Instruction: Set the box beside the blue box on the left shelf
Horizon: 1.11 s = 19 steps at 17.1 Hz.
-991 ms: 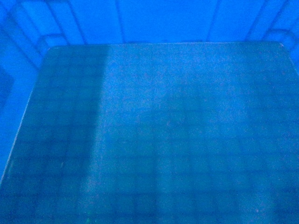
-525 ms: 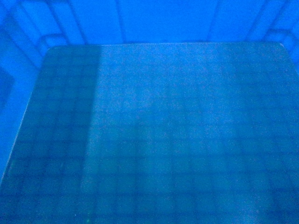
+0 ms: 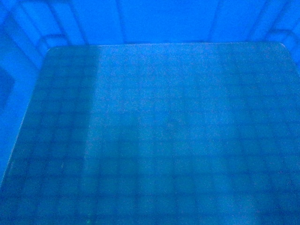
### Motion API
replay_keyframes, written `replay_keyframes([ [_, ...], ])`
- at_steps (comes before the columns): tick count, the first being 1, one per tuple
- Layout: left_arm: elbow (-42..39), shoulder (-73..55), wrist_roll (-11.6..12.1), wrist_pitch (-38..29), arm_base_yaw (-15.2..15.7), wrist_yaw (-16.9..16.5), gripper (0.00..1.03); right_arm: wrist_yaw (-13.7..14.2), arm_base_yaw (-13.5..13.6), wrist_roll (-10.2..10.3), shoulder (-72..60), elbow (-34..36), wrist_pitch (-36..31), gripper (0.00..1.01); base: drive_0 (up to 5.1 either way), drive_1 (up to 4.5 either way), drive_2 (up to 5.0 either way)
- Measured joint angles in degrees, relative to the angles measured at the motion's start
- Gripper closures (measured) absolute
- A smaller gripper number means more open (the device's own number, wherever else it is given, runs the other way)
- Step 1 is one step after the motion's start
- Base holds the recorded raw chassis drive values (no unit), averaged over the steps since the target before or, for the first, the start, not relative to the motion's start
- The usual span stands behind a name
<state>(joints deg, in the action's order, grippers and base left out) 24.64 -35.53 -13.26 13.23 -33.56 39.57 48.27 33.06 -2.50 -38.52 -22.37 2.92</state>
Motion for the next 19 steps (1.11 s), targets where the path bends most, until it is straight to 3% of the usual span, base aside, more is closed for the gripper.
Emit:
replay_keyframes([
  [9, 0.0, 0.0, 0.0, 0.0, 0.0, 0.0, 0.83, 0.0, 0.0, -0.1, 0.0, 0.0, 0.0, 0.79, 0.0, 0.00, 0.0],
  [19, 0.0, 0.2, 0.1, 0.1, 0.0, 0.0, 0.83, -0.1, 0.0, -0.1, 0.0, 0.0, 0.0, 0.79, 0.0, 4.23, -4.3],
])
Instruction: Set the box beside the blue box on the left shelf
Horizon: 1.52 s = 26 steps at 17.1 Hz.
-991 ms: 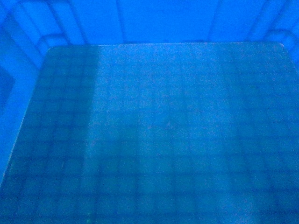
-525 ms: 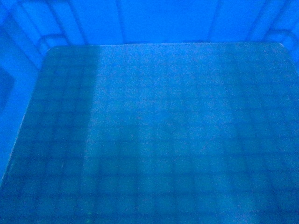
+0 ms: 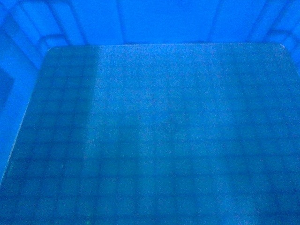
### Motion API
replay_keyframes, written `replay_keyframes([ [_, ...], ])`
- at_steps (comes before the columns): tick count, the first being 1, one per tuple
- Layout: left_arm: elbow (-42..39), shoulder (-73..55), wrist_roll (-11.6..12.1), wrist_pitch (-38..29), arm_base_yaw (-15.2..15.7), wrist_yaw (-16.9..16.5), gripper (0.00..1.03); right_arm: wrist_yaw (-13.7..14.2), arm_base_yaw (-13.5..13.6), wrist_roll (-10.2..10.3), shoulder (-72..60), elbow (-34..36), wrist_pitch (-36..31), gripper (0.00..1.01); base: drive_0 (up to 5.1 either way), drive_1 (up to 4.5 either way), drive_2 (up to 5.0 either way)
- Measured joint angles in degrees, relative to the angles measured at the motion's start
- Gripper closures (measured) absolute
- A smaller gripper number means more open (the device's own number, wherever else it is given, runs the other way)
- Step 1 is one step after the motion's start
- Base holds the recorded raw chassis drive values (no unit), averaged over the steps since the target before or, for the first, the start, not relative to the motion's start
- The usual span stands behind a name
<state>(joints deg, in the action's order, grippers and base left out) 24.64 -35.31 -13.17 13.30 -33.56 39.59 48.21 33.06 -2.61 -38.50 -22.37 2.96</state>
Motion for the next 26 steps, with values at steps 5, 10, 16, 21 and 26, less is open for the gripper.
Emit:
replay_keyframes([
  [5, 0.0, 0.0, 0.0, -0.1, 0.0, 0.0, 0.83, -0.1, 0.0, 0.0, 0.0, 0.0, -0.1, 0.79, 0.0, 4.25, -4.3],
  [10, 0.0, 0.0, 0.1, 0.0, 0.0, 0.0, 0.83, -0.1, 0.0, 0.0, 0.0, 0.0, 0.0, 0.79, 0.0, 4.34, -4.3],
  [16, 0.0, -0.2, 0.0, -0.3, 0.0, 0.0, 0.83, 0.0, 0.0, -0.2, 0.0, 0.0, -0.1, 0.79, 0.0, 4.28, -4.3],
  [21, 0.0, -0.2, 0.0, 0.1, 0.0, 0.0, 0.84, -0.1, 0.0, -0.3, 0.0, 0.0, 0.0, 0.79, -0.1, 4.21, -4.4],
  [26, 0.0, -0.2, 0.0, 0.0, 0.0, 0.0, 0.84, 0.0, 0.0, -0.3, 0.0, 0.0, -0.1, 0.79, 0.0, 4.28, -4.3],
])
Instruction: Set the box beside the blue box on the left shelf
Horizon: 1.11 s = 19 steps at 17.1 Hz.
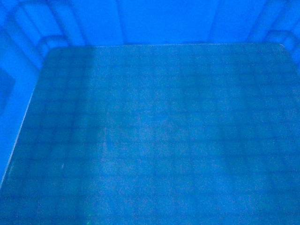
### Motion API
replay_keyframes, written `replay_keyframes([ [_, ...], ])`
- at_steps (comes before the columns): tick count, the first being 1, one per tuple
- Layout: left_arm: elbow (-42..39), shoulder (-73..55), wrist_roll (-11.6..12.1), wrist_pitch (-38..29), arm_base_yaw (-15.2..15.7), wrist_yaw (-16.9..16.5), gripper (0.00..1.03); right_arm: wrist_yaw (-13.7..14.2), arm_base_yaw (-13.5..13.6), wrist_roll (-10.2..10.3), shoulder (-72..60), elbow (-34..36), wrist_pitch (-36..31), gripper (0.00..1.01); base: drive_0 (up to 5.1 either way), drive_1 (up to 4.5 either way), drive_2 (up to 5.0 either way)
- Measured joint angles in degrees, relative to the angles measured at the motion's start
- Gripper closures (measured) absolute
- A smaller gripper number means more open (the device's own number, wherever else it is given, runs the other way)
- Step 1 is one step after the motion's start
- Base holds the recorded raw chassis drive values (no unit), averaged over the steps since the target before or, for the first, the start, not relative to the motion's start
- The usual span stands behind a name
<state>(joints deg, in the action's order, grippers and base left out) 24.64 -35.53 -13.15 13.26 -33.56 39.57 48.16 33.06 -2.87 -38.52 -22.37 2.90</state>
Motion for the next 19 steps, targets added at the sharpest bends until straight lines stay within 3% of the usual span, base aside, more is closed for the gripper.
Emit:
replay_keyframes([
  [19, 0.0, 0.0, 0.0, 0.0, 0.0, 0.0, 0.84, 0.0, 0.0, 0.0, 0.0, 0.1, 0.0, 0.79, 0.0, 4.34, -4.3],
])
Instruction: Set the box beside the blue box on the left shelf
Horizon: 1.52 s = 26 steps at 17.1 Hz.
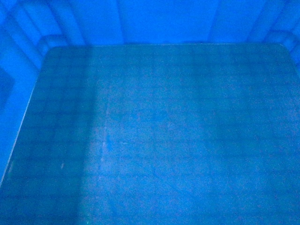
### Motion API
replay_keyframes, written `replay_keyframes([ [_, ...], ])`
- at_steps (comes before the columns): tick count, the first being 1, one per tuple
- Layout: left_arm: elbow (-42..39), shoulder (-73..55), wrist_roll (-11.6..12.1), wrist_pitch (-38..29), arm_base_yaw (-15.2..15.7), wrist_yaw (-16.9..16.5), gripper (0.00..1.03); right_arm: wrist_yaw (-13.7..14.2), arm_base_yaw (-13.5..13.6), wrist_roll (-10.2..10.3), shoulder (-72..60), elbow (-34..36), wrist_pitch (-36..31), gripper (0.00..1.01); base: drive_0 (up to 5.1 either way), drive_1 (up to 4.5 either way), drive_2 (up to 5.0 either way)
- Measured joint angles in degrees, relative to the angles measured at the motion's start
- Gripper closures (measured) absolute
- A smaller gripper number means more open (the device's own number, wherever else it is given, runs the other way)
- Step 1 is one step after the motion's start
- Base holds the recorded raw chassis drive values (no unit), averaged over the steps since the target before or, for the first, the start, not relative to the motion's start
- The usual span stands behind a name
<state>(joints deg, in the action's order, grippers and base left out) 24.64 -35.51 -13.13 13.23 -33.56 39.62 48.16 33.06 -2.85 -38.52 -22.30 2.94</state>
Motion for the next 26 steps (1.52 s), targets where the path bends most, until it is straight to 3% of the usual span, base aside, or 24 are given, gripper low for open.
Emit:
replay_keyframes([
  [26, 0.0, 0.0, 0.0, 0.0, 0.0, 0.0, 0.84, 0.0, 0.0, -0.2, 0.0, 0.0, 0.0, 0.79, 0.0, 4.31, -4.3],
])
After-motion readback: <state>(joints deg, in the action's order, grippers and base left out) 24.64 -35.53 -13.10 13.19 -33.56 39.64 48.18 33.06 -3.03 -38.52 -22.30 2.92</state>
